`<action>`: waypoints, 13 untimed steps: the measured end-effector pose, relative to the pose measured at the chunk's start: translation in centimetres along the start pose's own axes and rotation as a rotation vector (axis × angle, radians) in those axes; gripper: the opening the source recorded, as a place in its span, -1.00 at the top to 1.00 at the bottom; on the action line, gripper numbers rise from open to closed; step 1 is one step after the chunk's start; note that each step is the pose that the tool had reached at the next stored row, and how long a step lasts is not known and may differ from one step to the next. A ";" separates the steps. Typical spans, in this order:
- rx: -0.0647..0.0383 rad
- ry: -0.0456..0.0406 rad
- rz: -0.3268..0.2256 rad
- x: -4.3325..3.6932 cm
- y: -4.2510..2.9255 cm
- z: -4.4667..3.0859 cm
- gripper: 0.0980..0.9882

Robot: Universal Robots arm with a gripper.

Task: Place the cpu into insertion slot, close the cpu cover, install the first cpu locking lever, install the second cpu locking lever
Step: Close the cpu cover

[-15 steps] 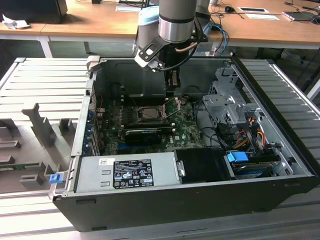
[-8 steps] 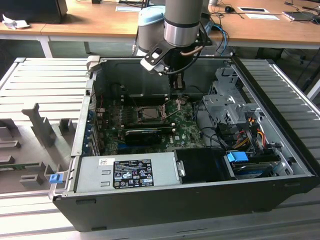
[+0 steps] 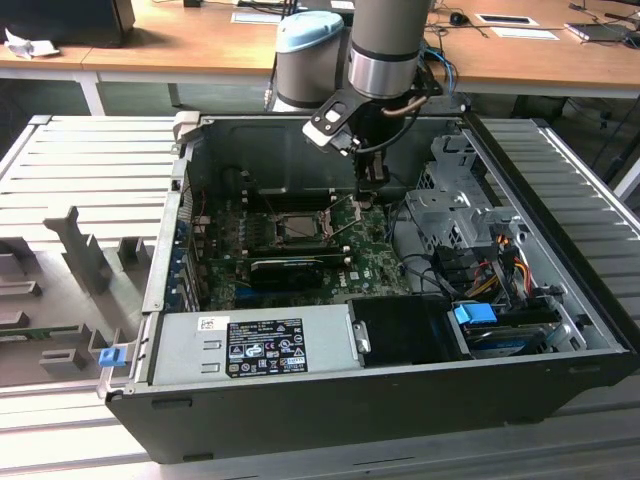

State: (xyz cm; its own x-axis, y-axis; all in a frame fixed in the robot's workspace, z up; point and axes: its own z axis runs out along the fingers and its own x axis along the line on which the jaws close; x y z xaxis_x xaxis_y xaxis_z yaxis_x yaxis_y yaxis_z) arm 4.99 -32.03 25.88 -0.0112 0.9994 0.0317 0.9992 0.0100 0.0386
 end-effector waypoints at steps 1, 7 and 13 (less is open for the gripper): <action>0.000 -0.0002 0.000 0.00 0.21 0.08 0.98; 0.005 -0.0002 0.000 0.04 1.55 0.81 0.98; 0.007 0.0003 0.000 0.02 0.78 1.49 0.98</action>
State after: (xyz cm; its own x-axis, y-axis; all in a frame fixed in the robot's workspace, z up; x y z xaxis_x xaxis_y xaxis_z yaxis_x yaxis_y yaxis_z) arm 5.83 -31.95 24.42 -0.0111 0.9994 0.0320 0.9995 0.0101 0.0313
